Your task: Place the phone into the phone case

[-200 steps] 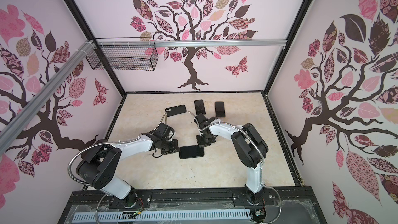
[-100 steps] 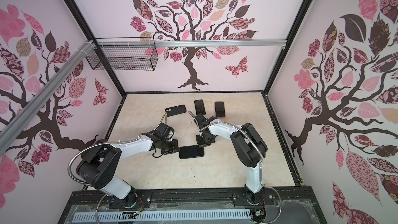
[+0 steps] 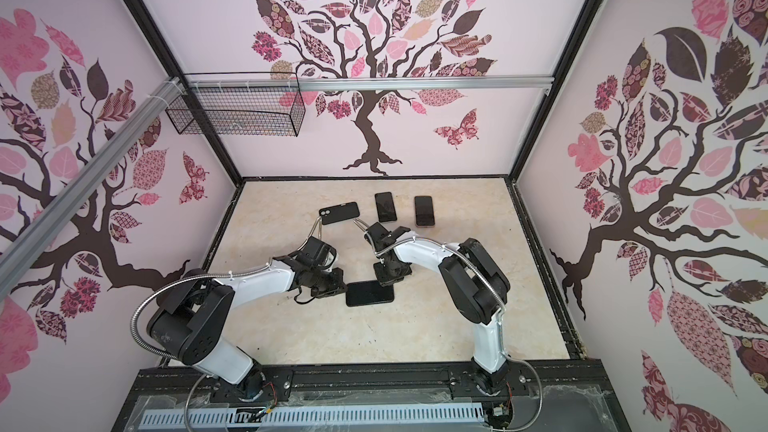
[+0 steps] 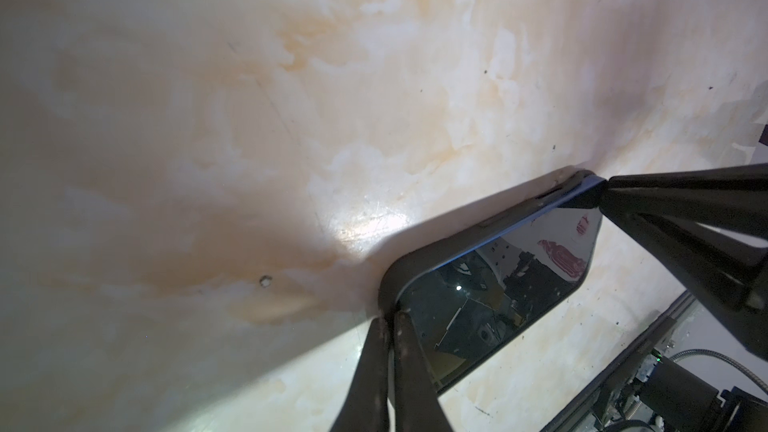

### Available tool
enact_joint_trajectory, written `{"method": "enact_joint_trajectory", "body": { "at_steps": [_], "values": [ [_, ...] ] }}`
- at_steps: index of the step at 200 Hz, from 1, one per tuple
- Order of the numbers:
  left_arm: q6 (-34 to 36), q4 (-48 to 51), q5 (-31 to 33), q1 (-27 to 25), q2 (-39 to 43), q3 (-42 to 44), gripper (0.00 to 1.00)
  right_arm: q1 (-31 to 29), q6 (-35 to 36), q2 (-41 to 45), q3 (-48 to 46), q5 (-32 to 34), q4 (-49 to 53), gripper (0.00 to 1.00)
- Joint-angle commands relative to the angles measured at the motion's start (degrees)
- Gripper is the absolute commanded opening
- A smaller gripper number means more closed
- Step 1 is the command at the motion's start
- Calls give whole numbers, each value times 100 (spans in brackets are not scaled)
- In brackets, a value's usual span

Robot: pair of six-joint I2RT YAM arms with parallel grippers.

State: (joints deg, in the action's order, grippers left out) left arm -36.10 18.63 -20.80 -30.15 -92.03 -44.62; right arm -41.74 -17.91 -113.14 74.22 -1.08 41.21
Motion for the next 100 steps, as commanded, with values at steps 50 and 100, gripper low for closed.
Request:
{"method": "enact_joint_trajectory", "body": {
  "at_steps": [50,100],
  "values": [
    [-1,97,346,-58,-208,263,7,-380,-96,-2395,-1384,-1095,-2512,12],
    [6,296,448,-66,84,321,7,-172,-310,-883,-1875,-923,-2412,12]
  ]
}}
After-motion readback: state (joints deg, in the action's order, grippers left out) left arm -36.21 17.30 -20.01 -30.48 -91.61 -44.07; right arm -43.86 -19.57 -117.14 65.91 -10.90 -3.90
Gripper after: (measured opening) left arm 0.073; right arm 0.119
